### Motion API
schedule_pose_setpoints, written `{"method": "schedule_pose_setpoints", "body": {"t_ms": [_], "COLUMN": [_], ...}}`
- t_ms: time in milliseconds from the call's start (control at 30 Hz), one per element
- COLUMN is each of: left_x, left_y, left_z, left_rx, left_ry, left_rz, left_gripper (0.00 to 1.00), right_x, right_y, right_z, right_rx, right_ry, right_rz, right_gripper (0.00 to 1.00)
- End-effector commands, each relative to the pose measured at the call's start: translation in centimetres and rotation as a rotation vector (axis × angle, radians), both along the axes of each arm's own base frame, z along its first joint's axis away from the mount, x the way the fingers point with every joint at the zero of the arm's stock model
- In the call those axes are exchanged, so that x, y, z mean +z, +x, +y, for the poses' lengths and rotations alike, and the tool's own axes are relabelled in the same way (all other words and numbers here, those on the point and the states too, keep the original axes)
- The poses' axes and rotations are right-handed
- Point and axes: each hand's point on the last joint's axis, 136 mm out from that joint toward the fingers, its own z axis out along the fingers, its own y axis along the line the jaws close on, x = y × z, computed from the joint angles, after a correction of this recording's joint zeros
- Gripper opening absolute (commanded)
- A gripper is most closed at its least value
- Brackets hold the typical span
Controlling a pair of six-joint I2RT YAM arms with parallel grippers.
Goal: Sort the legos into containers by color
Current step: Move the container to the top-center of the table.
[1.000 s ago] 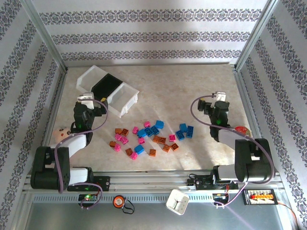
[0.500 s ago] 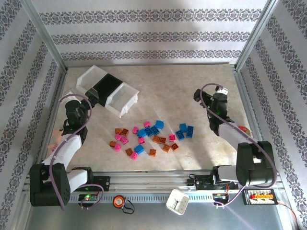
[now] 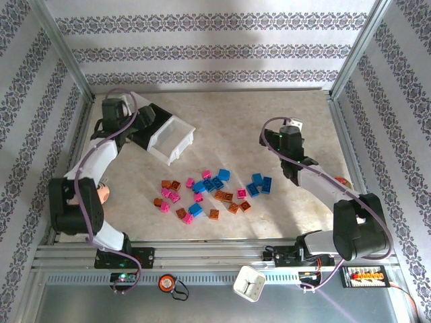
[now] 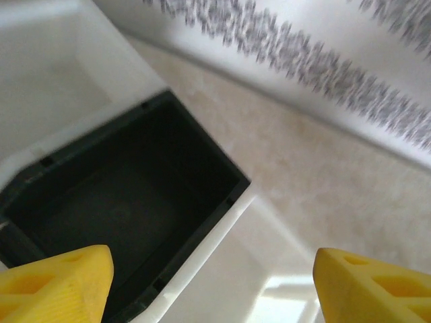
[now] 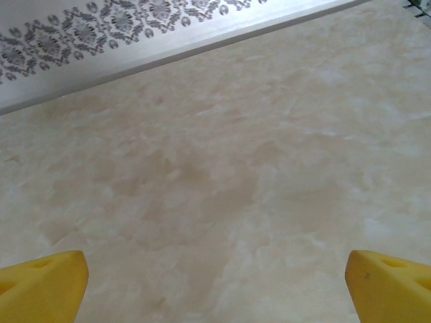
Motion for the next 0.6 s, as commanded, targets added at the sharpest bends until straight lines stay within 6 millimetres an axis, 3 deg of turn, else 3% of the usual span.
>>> {"method": "schedule_pose_setpoints", "body": {"t_ms": [0,167,433,567], "left_x": [-5.4,-7.5,-10.0,-10.9], "left_y": [-1.7,-0.6,1.1,1.6], "left_z": [-2.2,-2.7,-4.0,-5.1], "left_rx": [-0.152,-0.197,-0.236,-0.261], "left_ry": [0.200,0.420,0.482,0.488], "left_rz": [0.248,0.339,0.368,0.387], "left_gripper": [0.76,0.74,0.68,0.55], "right_x": [0.3,0.5,0.4,0.8], "right_y": [-0.4,-1.2,-2.2,-2.6], "right_z": [0.9,2.5,3.3,3.9], "right_rx": [0.077,0.189,0.228,0.252], "right_ry": [0.062,0.008,-0.028,-0.043], "right_rz": [0.004,0.048,0.079,0.081], "right_gripper": [0.98,0.98,0.98,0.98]}}
